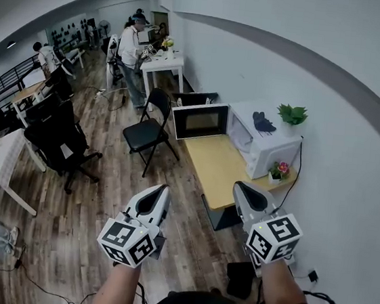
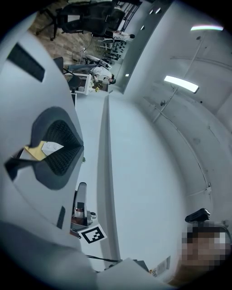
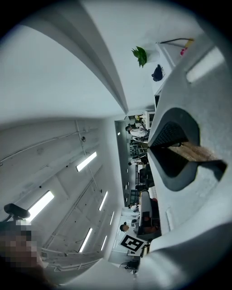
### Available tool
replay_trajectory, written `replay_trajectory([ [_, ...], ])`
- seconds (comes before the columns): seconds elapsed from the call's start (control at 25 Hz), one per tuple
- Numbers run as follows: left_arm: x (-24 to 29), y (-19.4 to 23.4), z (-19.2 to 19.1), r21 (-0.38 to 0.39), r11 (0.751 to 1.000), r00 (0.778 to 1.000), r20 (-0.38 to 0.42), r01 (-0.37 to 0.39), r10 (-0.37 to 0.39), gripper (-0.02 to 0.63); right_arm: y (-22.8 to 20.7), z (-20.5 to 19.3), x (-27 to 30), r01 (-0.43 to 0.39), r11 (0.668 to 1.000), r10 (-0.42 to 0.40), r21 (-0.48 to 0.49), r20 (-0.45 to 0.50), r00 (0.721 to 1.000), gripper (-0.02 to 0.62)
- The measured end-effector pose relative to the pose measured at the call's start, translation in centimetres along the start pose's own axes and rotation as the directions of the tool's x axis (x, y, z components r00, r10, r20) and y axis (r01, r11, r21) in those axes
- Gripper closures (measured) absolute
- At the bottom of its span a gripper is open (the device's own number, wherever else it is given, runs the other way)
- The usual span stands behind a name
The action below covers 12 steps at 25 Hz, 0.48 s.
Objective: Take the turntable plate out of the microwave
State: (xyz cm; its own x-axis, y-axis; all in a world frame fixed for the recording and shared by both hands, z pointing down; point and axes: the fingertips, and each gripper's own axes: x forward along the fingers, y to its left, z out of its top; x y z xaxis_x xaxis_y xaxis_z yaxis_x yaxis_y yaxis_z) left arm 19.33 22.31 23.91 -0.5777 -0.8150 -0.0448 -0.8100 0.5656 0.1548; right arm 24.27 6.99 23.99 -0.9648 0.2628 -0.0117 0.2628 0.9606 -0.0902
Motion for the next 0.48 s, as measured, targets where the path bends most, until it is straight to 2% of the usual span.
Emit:
replay_trajectory([
  [0.48,-1.1,3.1,0.3,-0.019,1.000,1.000,0.011,-0.007,0.007,0.605,1.9,-0.7,2.3,0.007,1.000,-0.006,0.010,-0.010,1.000,0.591],
])
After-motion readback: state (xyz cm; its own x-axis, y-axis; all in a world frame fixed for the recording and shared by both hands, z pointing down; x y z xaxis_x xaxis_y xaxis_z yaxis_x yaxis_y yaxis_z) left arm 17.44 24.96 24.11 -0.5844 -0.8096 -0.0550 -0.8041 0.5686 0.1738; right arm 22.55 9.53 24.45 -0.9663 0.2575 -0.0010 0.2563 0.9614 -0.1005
